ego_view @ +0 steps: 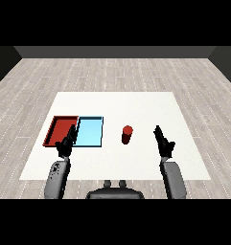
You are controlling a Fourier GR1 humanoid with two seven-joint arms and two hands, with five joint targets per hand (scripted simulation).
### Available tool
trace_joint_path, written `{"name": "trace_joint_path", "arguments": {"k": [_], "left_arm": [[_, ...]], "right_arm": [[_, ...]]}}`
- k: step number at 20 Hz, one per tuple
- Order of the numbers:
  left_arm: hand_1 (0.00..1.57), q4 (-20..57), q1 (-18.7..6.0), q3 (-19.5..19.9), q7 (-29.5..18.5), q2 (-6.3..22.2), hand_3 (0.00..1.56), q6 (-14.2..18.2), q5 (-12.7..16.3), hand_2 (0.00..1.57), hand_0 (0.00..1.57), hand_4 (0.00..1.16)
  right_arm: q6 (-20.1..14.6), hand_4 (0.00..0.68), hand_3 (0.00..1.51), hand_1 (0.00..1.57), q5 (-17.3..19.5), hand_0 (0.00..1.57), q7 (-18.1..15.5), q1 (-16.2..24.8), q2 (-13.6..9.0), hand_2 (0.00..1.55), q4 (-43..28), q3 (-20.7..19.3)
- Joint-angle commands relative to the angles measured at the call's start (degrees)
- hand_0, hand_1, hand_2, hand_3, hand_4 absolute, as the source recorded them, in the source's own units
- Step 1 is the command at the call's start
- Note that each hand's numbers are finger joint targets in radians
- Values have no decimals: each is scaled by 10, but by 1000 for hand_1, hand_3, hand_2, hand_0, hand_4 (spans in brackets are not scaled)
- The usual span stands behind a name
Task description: Pick the red can and put it in the red box
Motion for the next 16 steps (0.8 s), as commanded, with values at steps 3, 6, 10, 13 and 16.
{"name": "trace_joint_path", "arguments": {"k": [3,6,10,13,16], "left_arm": [[0,0,-4,1,30,-6,0,-3,-8,0,0,0],[0,-27,-2,-11,57,-11,0,10,-24,0,0,0],[0,-32,-15,6,-188,-47,0,-6,13,0,0,0],[0,-7,-19,37,-213,-17,0,-40,39,0,0,0],[0,-2,-5,27,-231,-25,0,-41,30,0,0,0]], "right_arm": [[29,0,0,0,-17,0,-1,-33,-14,0,45,-37],[26,0,0,0,-23,0,8,-76,-12,0,76,-49],[79,0,0,0,-75,0,-145,-51,-25,0,25,-79],[87,0,0,0,-59,0,-219,-52,-13,0,79,-72],[73,0,0,0,-39,0,-197,-61,-9,0,72,-59]]}}
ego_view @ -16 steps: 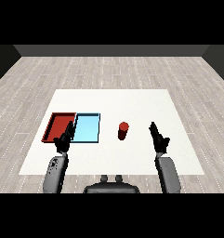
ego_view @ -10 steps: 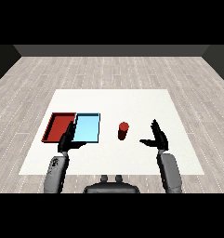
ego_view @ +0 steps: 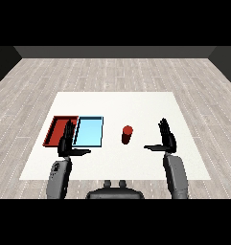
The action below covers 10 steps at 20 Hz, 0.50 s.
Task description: Pick the red can and put it in the red box
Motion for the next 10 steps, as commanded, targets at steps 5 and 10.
{"name": "trace_joint_path", "arguments": {"k": [5,10], "left_arm": [[0,16,-18,3,-27,-9,0,11,-3,0,0,0],[0,-31,-6,-18,3,-22,0,23,-8,0,0,0]], "right_arm": [[32,0,0,0,-5,0,-64,6,-12,0,42,-18],[14,0,0,0,-18,0,-10,-10,9,0,15,-5]]}}
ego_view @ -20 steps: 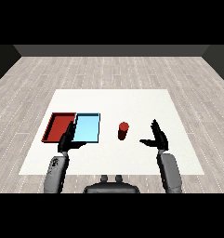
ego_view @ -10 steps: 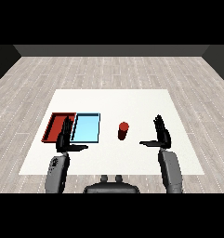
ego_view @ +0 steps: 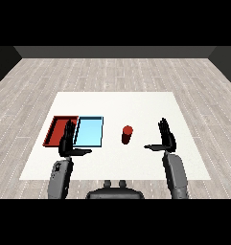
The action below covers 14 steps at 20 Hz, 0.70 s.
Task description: Pick the red can and put it in the red box
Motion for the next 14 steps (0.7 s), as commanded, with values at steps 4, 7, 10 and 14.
{"name": "trace_joint_path", "arguments": {"k": [4,7,10,14], "left_arm": [[0,20,-5,16,-27,6,0,-13,17,0,0,0],[0,-44,35,-16,5,-11,0,-1,6,0,0,0],[0,10,12,0,-33,-6,0,-10,12,0,0,0],[0,-9,22,3,-22,-8,0,-9,21,0,0,0]], "right_arm": [[0,0,0,0,-4,0,3,-46,11,0,52,3],[5,0,0,0,-9,0,9,-40,13,0,61,5],[-19,0,0,0,-6,0,70,-59,24,0,19,24],[-36,0,0,0,17,0,20,-44,64,0,84,46]]}}
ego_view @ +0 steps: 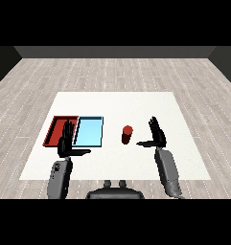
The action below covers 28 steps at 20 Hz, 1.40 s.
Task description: Pick the red can and put it in the red box
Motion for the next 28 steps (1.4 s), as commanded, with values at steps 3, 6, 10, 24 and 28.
{"name": "trace_joint_path", "arguments": {"k": [3,6,10,24,28], "left_arm": [[0,30,11,-10,-46,-15,0,10,-16,0,0,0],[0,-4,-3,-19,4,-16,0,16,-14,0,0,0],[0,83,-27,18,-57,-1,0,-5,5,0,0,0],[0,41,2,-5,-40,-6,0,4,-7,0,0,0],[0,-21,-1,-11,22,1,0,12,-6,0,0,0]], "right_arm": [[16,0,0,0,-9,0,-39,-54,5,0,103,-8],[5,0,0,0,-4,0,-38,-63,18,0,121,1],[-10,0,0,0,1,0,-35,-101,38,0,153,9],[-43,0,0,0,-53,0,-109,-115,44,0,266,78],[-11,0,0,0,-41,0,-99,-162,40,0,310,28]]}}
